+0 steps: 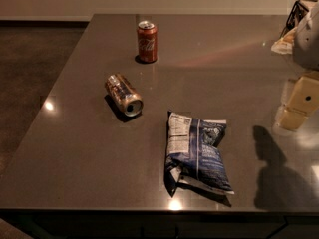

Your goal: Pick orange can

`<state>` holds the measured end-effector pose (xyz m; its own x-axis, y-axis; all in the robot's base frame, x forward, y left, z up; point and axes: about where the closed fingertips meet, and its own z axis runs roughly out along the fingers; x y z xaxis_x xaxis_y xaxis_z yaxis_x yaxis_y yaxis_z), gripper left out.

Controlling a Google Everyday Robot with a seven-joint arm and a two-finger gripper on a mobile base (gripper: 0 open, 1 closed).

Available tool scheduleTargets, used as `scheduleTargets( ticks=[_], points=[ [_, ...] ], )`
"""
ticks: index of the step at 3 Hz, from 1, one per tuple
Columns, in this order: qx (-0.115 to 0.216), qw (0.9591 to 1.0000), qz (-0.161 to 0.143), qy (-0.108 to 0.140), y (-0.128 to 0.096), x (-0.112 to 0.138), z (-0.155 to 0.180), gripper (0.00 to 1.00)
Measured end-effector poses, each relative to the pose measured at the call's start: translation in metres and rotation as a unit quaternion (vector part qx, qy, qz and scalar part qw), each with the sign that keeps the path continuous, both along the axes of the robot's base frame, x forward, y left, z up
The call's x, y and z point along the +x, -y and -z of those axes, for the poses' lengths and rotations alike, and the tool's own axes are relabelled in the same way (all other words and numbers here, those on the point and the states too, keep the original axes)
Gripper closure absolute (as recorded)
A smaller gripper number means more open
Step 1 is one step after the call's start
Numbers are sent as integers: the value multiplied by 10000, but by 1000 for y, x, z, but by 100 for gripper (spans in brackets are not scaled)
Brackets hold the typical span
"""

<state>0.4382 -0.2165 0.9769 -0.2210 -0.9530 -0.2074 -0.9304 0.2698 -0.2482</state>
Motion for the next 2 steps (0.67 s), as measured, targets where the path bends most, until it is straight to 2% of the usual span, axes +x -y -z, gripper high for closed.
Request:
scheduleTargets(
  ticks=[2],
  points=[
    [76, 10000, 49, -34, -2, 4, -2, 0]
  ],
)
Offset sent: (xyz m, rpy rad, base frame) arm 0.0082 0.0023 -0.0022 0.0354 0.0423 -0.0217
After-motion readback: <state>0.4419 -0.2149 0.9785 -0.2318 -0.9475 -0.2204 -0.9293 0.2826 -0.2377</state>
